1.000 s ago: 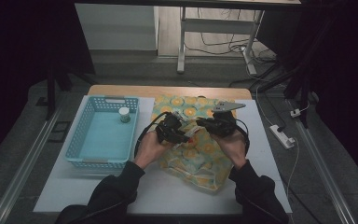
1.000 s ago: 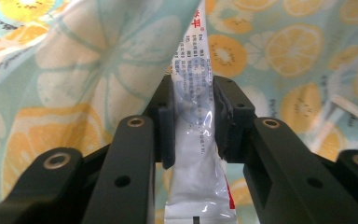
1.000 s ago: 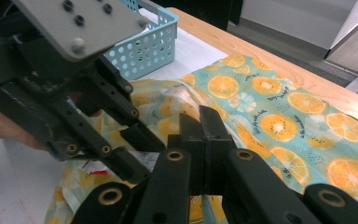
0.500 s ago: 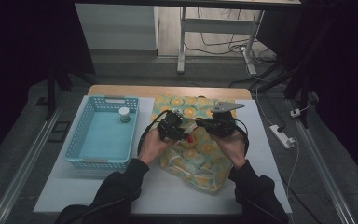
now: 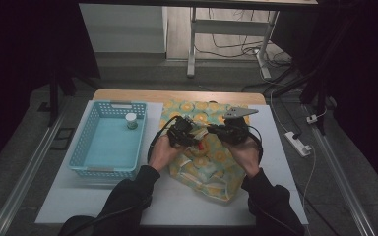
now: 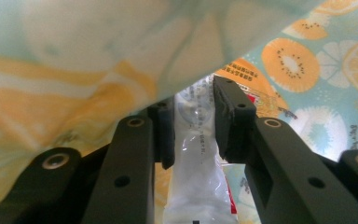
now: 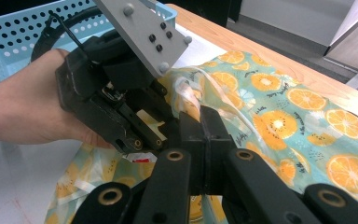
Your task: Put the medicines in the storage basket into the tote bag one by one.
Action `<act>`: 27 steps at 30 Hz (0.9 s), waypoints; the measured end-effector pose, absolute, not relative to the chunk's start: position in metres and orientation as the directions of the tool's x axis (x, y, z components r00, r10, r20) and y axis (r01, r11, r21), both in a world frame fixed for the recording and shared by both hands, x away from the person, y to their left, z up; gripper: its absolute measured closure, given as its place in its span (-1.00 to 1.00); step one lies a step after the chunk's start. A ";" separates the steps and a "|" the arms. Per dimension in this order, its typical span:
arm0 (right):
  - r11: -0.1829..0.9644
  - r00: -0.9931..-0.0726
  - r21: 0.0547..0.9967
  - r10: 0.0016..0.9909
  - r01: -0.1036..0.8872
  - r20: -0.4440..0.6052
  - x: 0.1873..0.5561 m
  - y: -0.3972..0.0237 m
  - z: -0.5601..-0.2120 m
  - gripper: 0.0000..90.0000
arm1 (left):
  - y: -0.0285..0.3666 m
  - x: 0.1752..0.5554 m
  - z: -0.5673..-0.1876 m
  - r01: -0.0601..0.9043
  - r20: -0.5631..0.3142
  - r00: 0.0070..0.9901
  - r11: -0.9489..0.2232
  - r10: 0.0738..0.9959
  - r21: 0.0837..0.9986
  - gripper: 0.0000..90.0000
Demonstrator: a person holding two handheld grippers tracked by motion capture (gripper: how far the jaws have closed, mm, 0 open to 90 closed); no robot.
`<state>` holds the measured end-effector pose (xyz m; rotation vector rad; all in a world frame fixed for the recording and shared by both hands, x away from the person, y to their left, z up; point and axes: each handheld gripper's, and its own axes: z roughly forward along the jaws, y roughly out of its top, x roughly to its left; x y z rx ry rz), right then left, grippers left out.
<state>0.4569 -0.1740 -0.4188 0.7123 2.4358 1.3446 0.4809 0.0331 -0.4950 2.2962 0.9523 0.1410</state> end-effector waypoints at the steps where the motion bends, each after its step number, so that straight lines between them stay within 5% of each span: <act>1: 0.449 -0.843 0.846 0.538 0.288 0.001 0.457 -0.174 -0.419 1.00 | 0.033 0.481 -0.495 0.597 -0.140 0.731 -0.527 0.667 0.606 0.54; 27: 0.441 -0.838 0.848 0.546 0.294 0.007 0.458 -0.177 -0.418 1.00 | 0.033 0.452 -0.465 0.506 -0.125 0.797 -0.541 0.590 0.672 -0.26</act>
